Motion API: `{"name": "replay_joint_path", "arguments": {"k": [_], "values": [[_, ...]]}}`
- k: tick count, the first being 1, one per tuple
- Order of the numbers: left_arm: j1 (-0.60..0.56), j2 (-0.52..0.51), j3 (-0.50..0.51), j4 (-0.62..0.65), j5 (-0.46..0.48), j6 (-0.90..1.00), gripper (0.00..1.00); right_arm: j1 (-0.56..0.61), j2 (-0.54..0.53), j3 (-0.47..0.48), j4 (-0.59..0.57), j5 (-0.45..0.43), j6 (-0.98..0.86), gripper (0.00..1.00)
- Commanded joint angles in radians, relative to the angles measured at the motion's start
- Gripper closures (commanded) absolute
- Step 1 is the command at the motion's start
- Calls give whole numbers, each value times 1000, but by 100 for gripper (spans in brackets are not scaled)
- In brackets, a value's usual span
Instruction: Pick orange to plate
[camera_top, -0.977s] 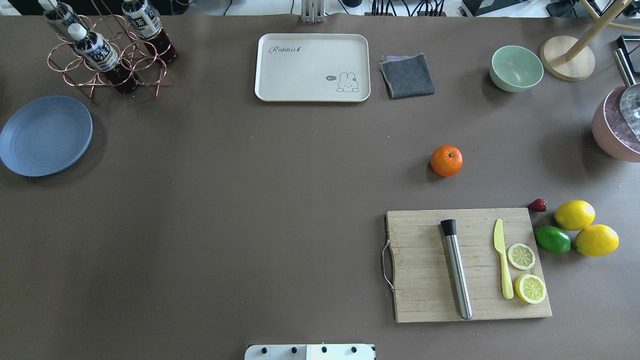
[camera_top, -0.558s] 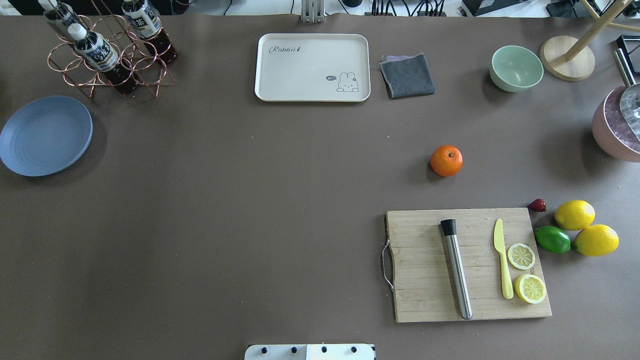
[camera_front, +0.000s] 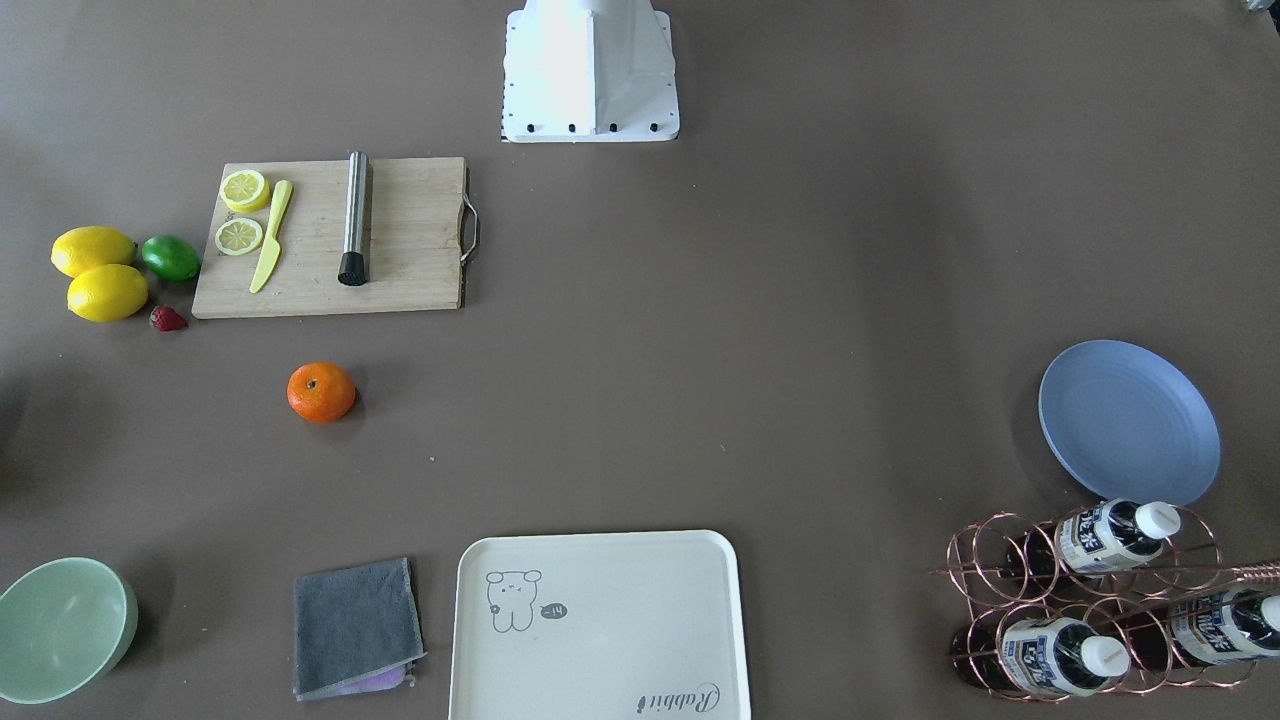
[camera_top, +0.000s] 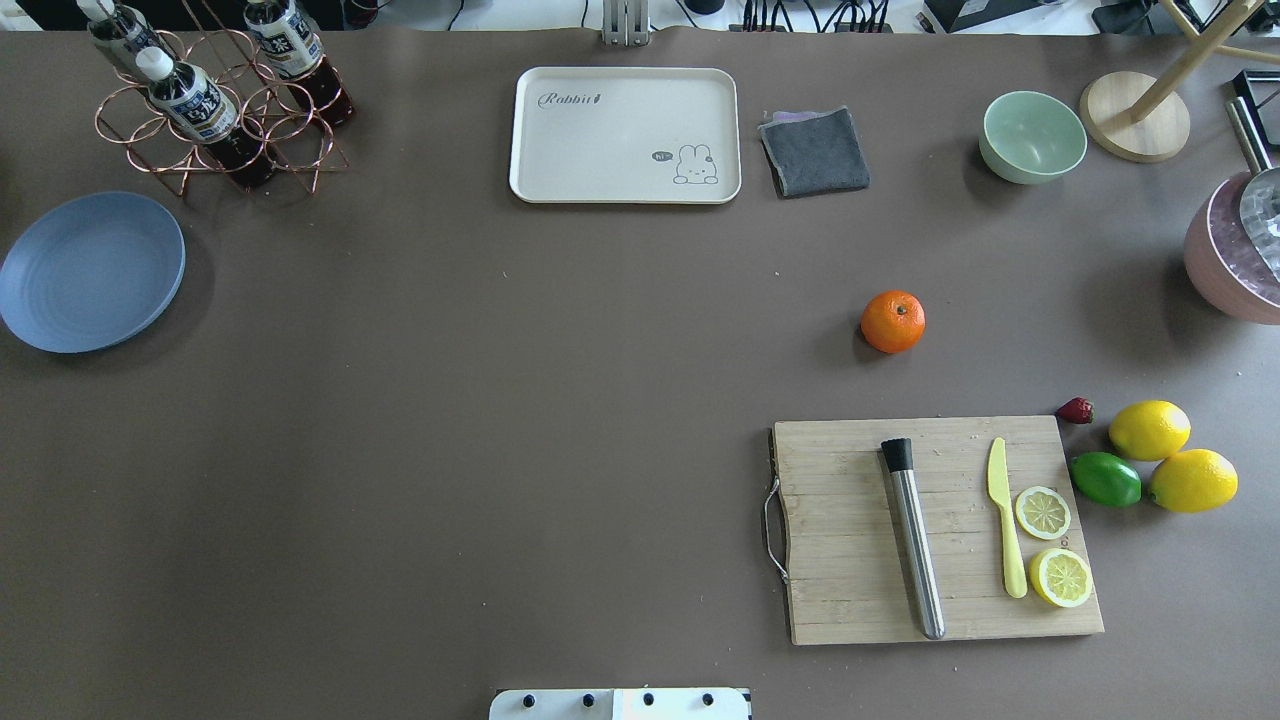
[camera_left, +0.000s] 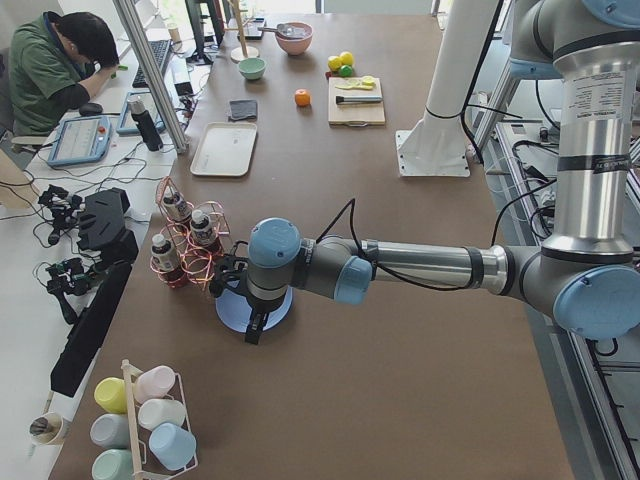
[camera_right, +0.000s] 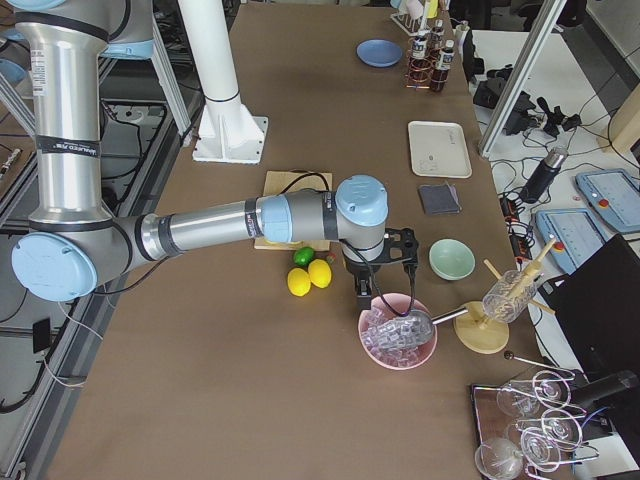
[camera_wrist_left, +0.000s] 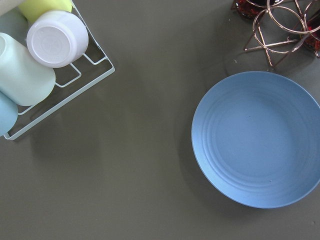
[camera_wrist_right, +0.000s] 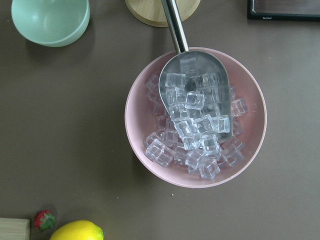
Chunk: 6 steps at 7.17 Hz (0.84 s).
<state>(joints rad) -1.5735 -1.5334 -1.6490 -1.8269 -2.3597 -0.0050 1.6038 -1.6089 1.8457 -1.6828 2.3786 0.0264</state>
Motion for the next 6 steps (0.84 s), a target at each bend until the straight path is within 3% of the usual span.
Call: {"name": "replay_joint_path", "arguments": {"k": [1,3,6], "values": [[50,-68,145,-133,-1,-21,2,-14,13,-2,0,1,3,0],[107,-135,323,-325,0,-160,2,-16,14,-3,0,1,18,0],[258,-145,404,-548,8,-427,2,-34,35,-3,0,4,78,0]]}}
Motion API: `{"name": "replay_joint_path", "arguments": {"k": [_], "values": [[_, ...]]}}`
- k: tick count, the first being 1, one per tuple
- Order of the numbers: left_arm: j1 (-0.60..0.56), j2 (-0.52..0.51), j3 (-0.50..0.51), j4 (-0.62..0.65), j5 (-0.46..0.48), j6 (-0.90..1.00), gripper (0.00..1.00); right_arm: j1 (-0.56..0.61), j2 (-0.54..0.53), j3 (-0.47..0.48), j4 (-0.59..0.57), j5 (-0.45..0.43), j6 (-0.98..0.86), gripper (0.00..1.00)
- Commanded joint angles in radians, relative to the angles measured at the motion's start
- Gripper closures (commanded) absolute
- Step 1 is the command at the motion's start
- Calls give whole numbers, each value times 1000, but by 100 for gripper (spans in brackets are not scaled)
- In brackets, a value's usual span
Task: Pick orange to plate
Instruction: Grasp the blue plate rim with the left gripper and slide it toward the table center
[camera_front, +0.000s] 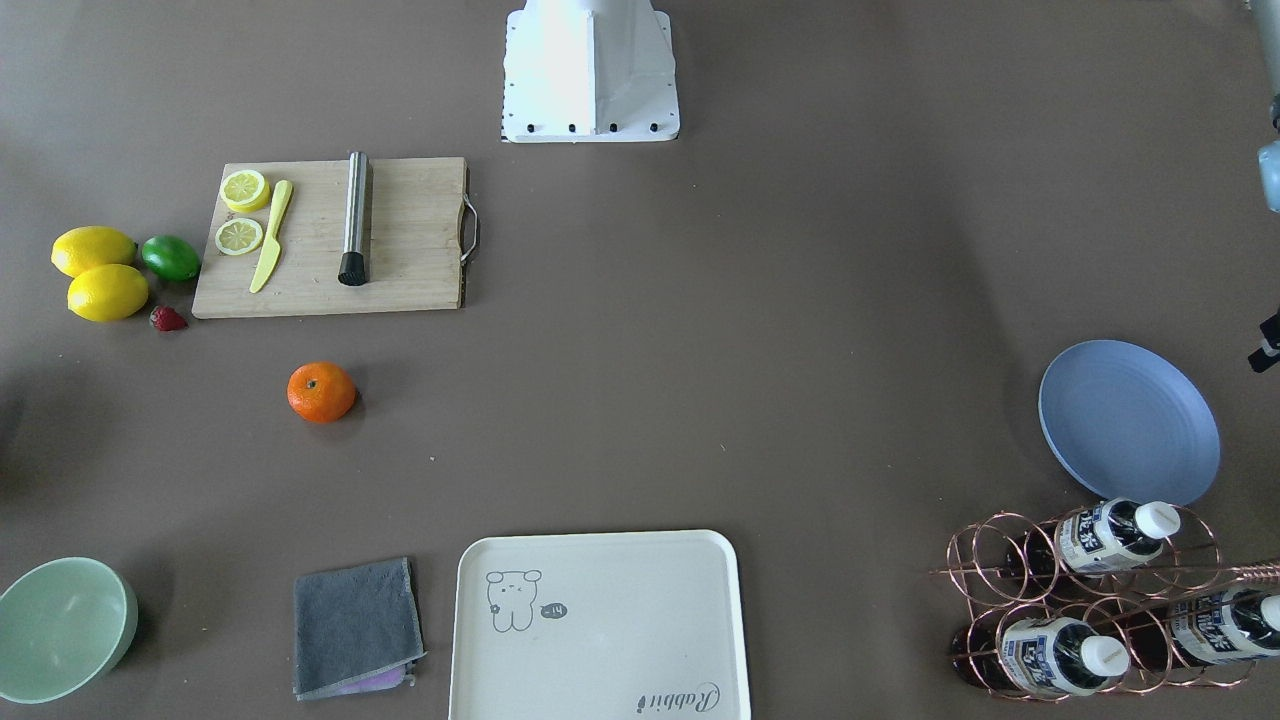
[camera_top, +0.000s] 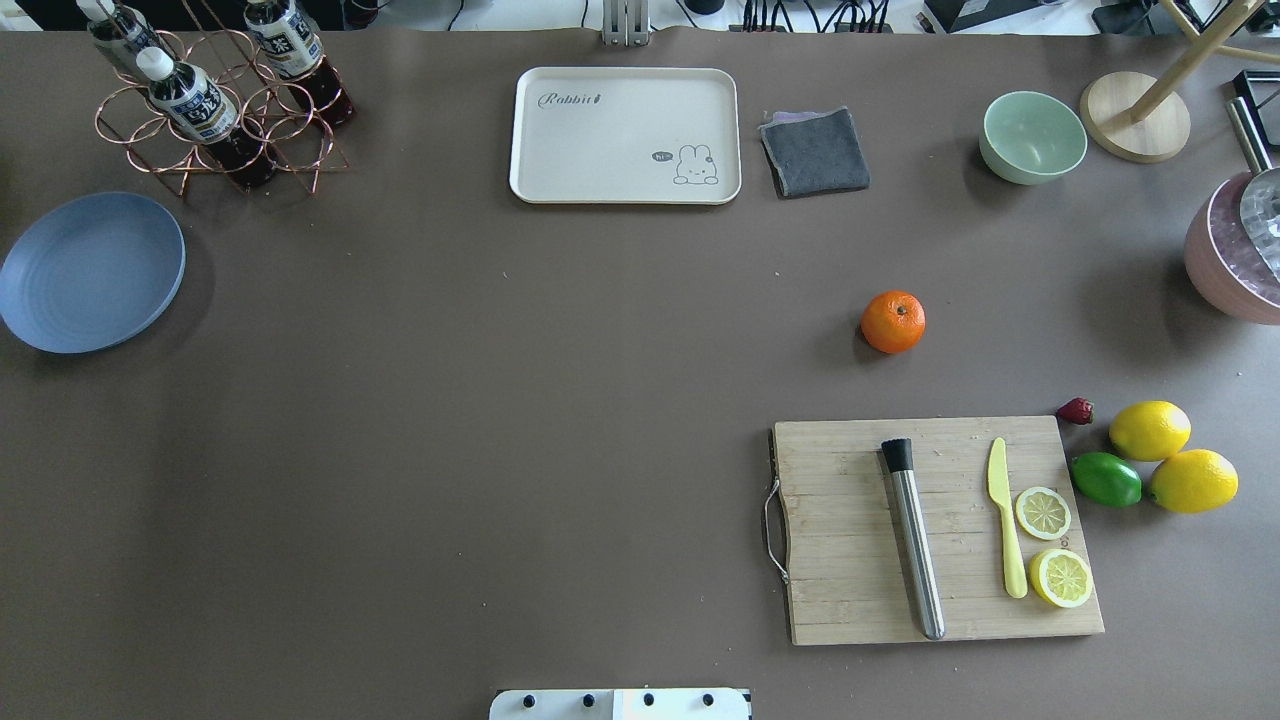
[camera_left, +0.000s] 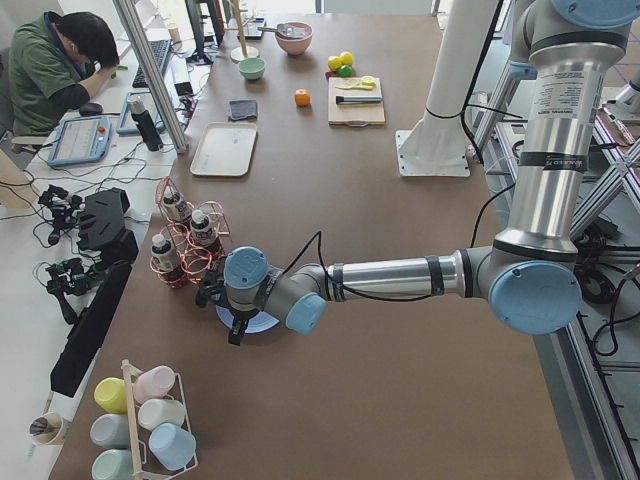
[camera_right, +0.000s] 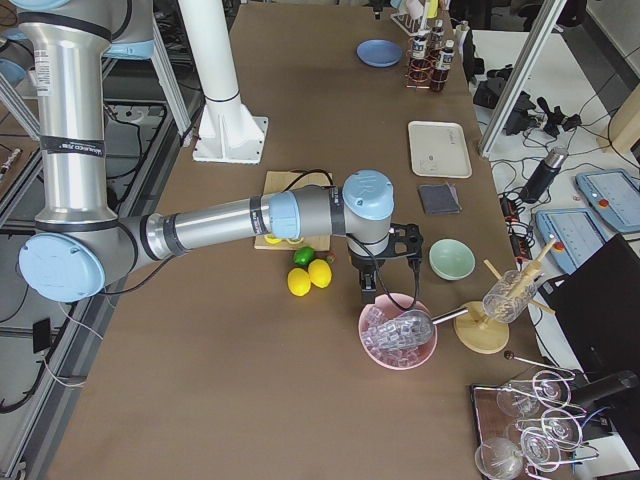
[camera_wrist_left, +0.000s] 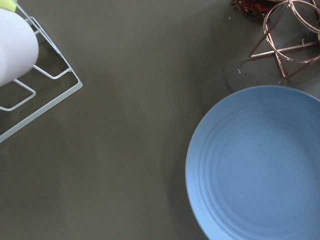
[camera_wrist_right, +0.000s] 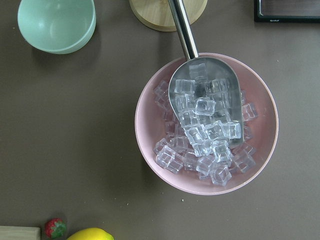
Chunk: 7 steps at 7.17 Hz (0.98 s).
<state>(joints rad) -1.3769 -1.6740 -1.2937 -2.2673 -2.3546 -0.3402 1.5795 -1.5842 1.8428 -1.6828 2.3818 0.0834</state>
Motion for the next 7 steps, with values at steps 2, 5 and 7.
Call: {"name": "replay_joint_path", "arguments": {"k": [2,5,7], "values": [[130,-3,117,-204,3,-147,2,-18,20,1,0,2,45,0],[134,0,154,-201,4,-140,2,-21,26,3,0,2,55,0],[142,-1,175,-201,5,-144,5,-24,33,3,2,2,55,0]]}}
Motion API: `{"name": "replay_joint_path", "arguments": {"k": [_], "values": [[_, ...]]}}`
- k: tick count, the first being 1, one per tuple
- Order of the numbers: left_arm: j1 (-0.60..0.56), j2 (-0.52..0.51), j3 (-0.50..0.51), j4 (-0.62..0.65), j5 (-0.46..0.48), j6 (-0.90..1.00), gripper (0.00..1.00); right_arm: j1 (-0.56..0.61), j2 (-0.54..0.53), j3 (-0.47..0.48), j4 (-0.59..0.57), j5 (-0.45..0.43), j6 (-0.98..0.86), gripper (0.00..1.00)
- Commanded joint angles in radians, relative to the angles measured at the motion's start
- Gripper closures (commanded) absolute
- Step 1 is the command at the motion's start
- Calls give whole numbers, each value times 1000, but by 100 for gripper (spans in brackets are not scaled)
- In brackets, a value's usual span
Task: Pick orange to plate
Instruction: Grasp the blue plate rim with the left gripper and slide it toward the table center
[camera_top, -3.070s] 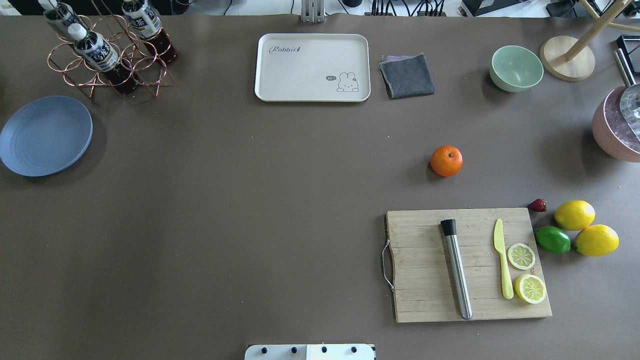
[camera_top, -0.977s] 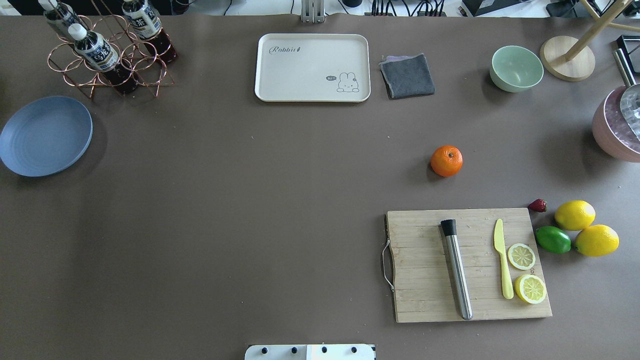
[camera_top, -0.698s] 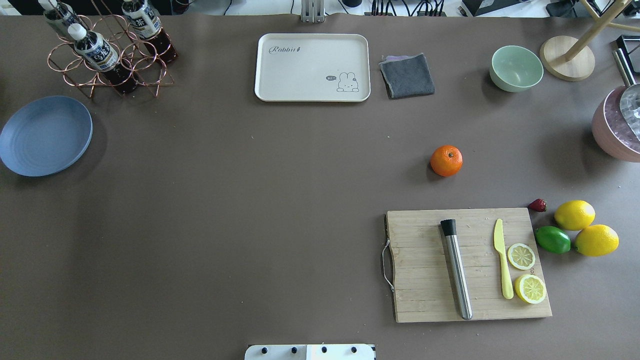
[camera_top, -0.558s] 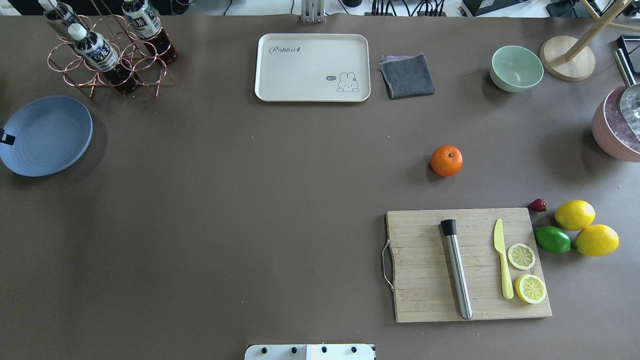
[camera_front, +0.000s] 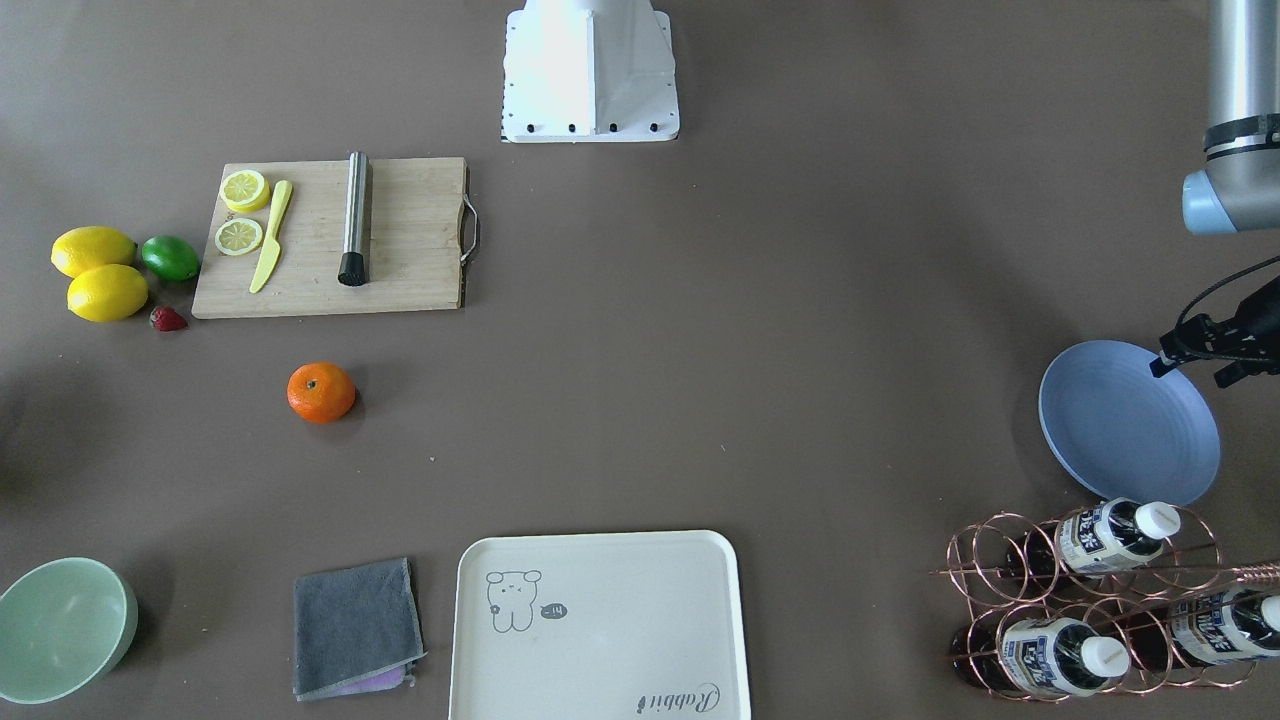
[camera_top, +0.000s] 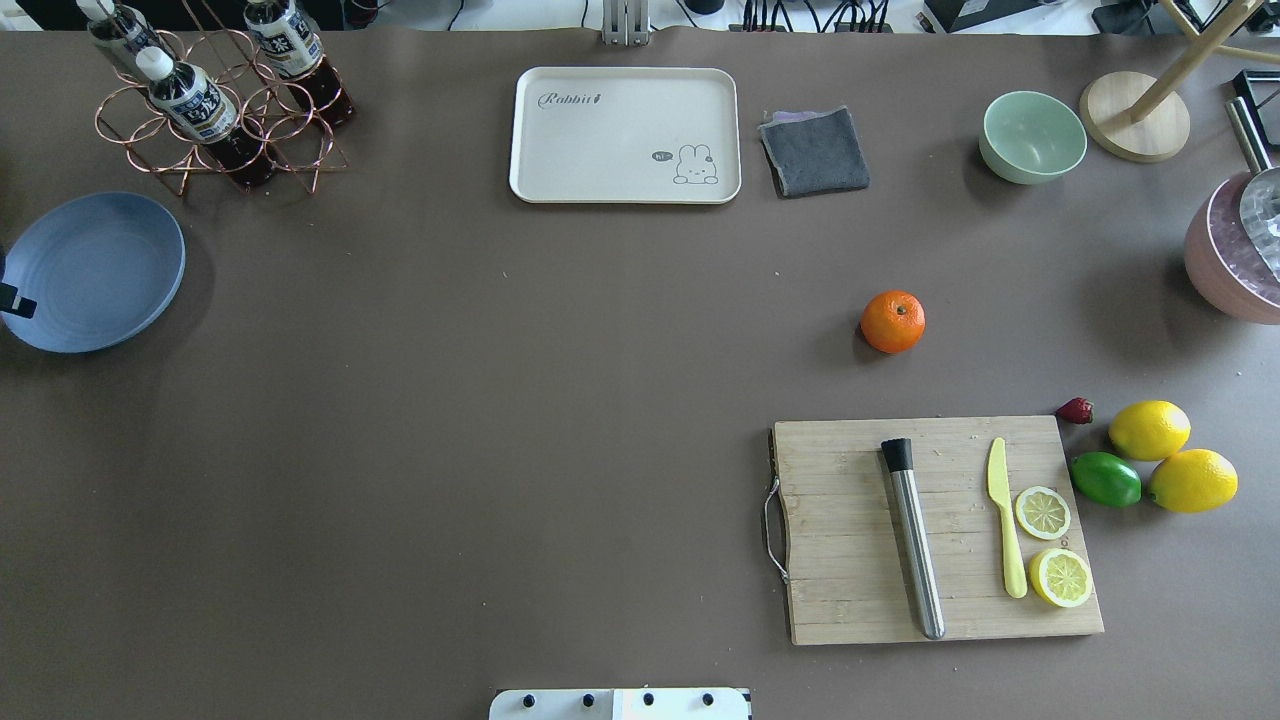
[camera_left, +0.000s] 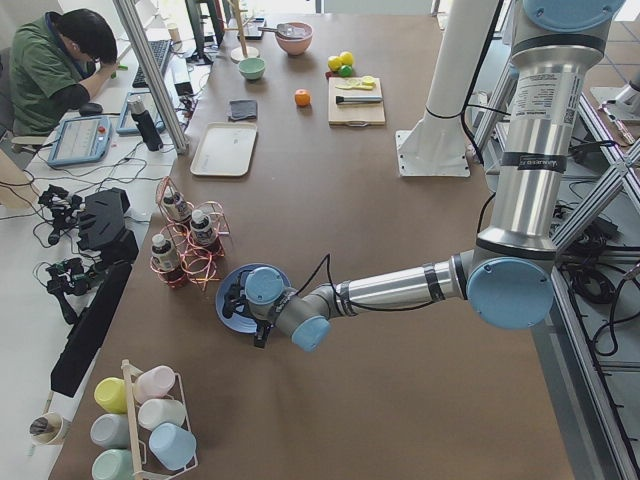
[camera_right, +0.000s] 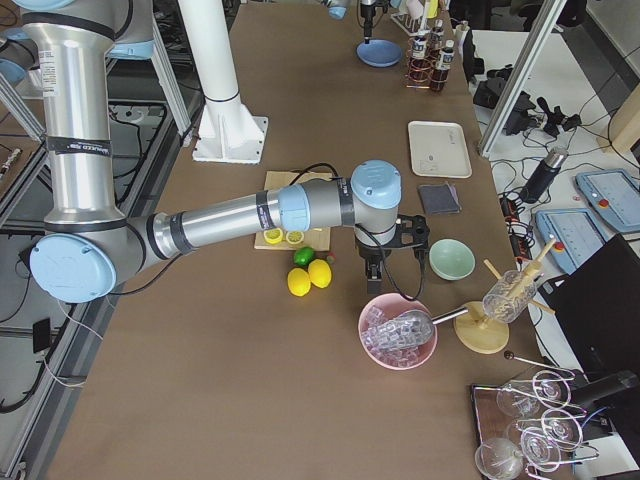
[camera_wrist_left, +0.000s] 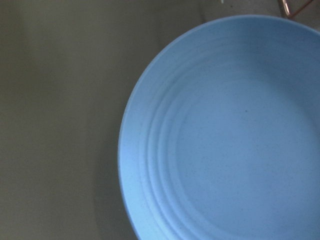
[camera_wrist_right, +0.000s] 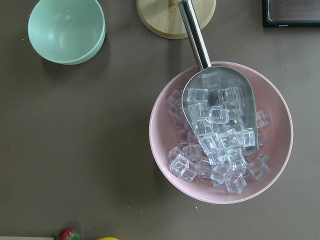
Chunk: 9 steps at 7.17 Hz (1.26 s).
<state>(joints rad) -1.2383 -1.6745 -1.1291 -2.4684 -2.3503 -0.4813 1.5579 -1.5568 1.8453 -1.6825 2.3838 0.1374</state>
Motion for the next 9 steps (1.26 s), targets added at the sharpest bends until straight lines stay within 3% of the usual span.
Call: {"name": "replay_joint_path", "arguments": {"k": [1,3,5,7,9], "values": [[3,1,11,0,0,-6,27,-7,11,0,0,0,1,0],[3,1,9,0,-1,-5,100,-10,18,0,1,0,16,0],[2,1,5,2,-6,-11,100,-10,20,2,1,0,19,0],[-59,-24,-14,31,-129,-54,100,-10,20,-1,1,0,18,0],[-113,-25,-145,162,-292,-59,100,-10,20,2,0,0,19,0]]}}
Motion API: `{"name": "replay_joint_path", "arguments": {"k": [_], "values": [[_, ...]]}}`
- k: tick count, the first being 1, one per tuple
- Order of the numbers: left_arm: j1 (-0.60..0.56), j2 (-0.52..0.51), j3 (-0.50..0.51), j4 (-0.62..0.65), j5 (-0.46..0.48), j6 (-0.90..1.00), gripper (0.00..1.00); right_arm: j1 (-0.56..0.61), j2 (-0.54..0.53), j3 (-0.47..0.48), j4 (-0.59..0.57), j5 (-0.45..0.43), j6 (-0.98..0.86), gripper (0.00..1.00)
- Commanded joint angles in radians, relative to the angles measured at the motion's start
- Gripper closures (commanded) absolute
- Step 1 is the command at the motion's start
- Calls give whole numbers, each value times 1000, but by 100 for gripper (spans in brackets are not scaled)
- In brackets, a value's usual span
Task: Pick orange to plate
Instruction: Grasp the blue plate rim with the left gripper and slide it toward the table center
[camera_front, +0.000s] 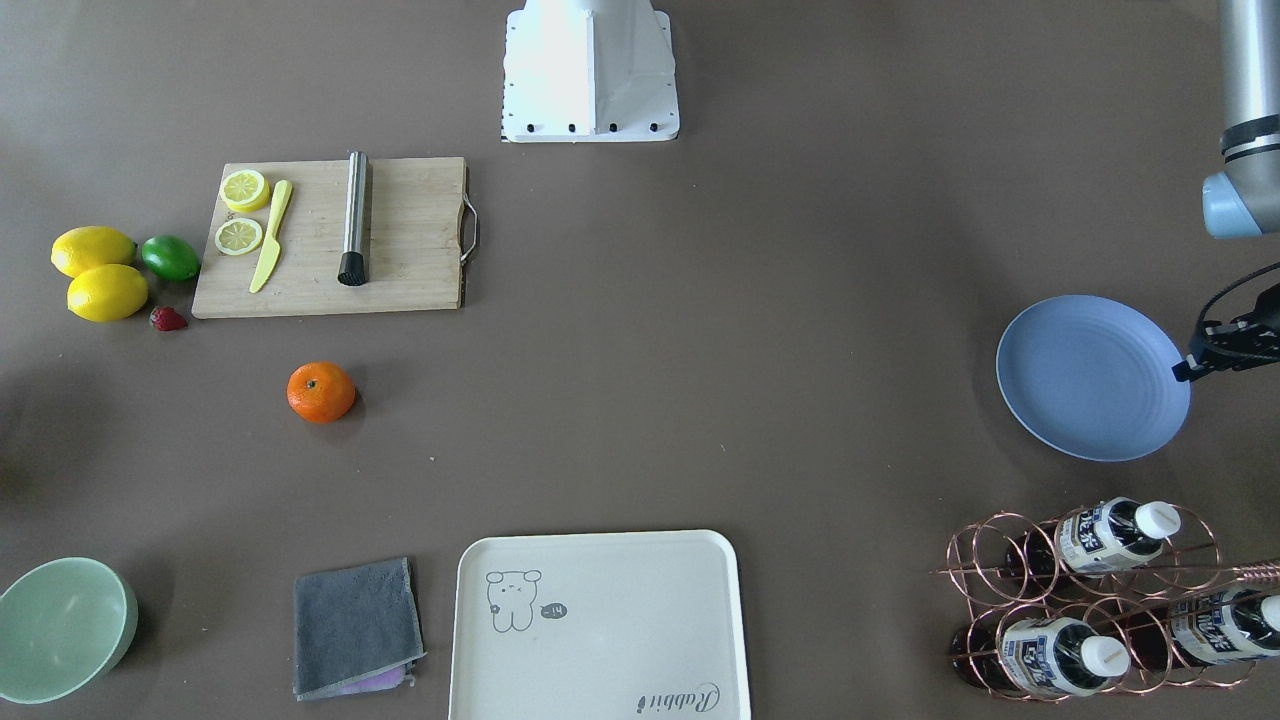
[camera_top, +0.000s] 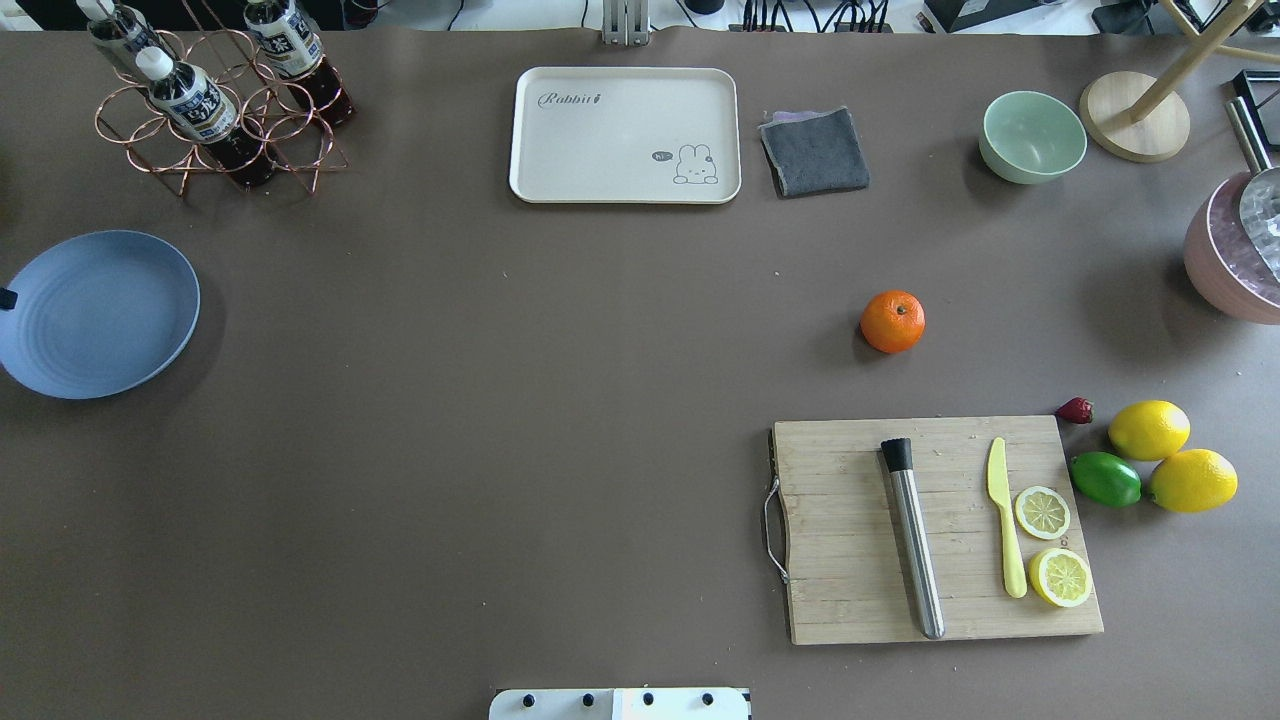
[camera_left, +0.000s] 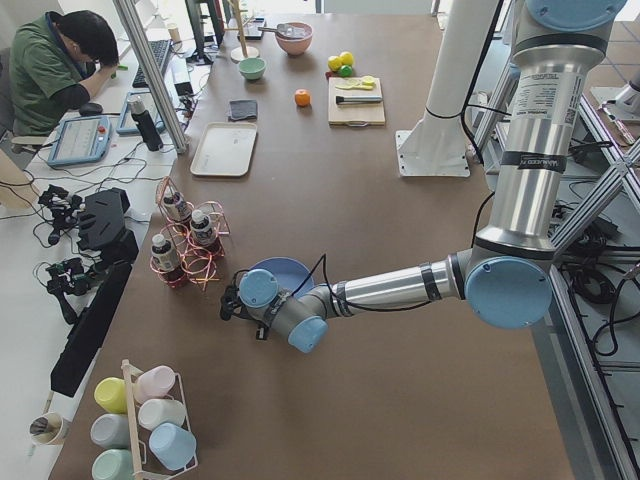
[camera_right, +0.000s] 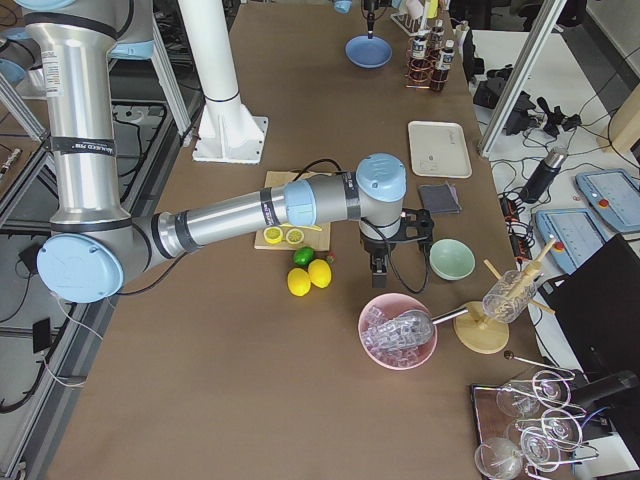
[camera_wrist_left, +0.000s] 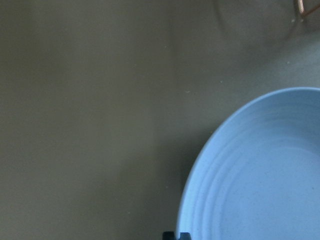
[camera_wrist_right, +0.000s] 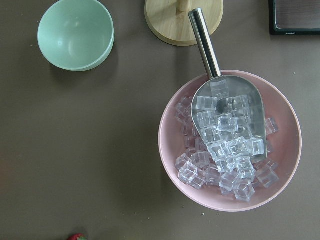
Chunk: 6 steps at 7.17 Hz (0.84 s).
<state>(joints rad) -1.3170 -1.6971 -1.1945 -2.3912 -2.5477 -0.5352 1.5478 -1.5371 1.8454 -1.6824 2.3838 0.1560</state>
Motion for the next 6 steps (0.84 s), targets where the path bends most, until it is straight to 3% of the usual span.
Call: {"name": "replay_joint_path", "arguments": {"k": [1,3,4,6], "values": [[-34,-9,-185,175,-126,-55,100,0,0,1,0,0,2,0],[37,28,-400,155,-109,-344,100,-43,24,6,3,9,66,0],[133,39,-513,141,11,-520,100,-110,52,-3,65,-8,132,0],[340,-14,-602,142,209,-740,100,-208,115,-29,128,-23,326,0]]}}
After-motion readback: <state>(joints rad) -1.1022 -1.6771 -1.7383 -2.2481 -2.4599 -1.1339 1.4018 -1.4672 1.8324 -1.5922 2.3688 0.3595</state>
